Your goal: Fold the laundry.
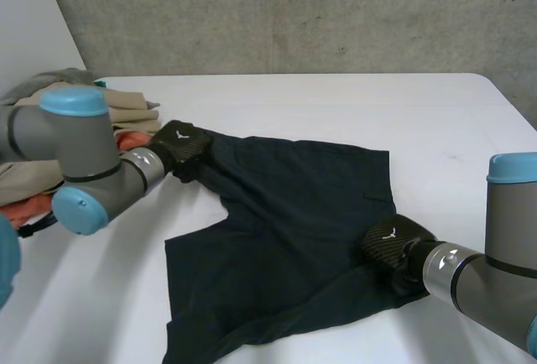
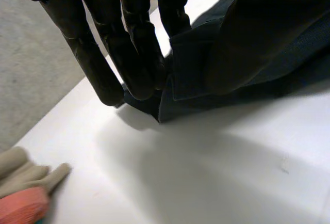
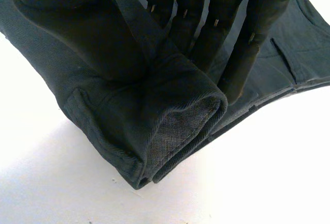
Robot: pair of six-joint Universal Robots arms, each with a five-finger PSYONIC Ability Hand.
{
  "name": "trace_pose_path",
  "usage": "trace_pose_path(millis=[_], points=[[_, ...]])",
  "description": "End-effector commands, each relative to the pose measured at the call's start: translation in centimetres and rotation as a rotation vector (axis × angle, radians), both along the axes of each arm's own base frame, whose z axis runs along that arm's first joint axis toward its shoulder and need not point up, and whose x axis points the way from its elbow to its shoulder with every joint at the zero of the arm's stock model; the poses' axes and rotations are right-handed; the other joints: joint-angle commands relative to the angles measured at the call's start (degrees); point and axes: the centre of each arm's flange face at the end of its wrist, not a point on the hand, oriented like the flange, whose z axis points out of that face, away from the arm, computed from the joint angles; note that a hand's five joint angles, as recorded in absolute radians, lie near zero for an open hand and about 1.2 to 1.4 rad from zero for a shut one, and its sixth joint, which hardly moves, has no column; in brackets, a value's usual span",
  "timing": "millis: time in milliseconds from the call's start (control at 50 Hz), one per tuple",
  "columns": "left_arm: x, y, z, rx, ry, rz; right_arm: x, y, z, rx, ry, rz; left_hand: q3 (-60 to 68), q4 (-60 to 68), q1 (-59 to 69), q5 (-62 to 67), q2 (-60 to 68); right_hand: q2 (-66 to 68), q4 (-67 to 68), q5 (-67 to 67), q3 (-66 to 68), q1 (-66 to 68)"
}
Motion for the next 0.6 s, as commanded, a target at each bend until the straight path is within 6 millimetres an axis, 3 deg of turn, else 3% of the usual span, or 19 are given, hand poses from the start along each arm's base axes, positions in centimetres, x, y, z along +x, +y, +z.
trace_pose_path(millis=[20, 220, 340, 440, 600], points=[[2.2, 1.5, 2.2, -0.03, -0.054, 0.031, 0.0, 0.0, 0.4, -0.009, -0.007, -0.004, 11.9, 11.3, 15.5, 14.3, 11.8, 11.9, 11.2, 10.7, 11.7, 16.6], [3.8, 2.7, 0.6, -0.024, -0.246, 0.025, 0.4, 0.5, 1.0, -0.005, -0.042, -0.014, 11.9, 11.3, 15.5, 14.3, 11.8, 11.9, 11.2, 10.7, 11.7, 16.6], [3.6, 2.7, 1.0, -0.025, -0.259, 0.062, 0.5, 0.5, 1.4, -0.017, -0.055, -0.021, 11.0, 10.5, 14.7, 13.5, 10.9, 11.9, 11.2, 10.7, 11.7, 16.6], [3.3, 4.0, 3.1, -0.015, -0.225, 0.078, 0.6, 0.2, 1.8, -0.024, -0.082, -0.035, -32.6, -33.1, -29.0, -30.2, -32.7, 11.9, 11.2, 10.7, 11.7, 16.6], [3.5, 8.7, 6.8, 0.099, -0.093, 0.083, 1.1, -0.4, 2.3, -0.008, -0.156, -0.083, -45.1, -45.6, -41.5, -42.7, -45.2, 11.9, 11.2, 10.7, 11.7, 16.6]])
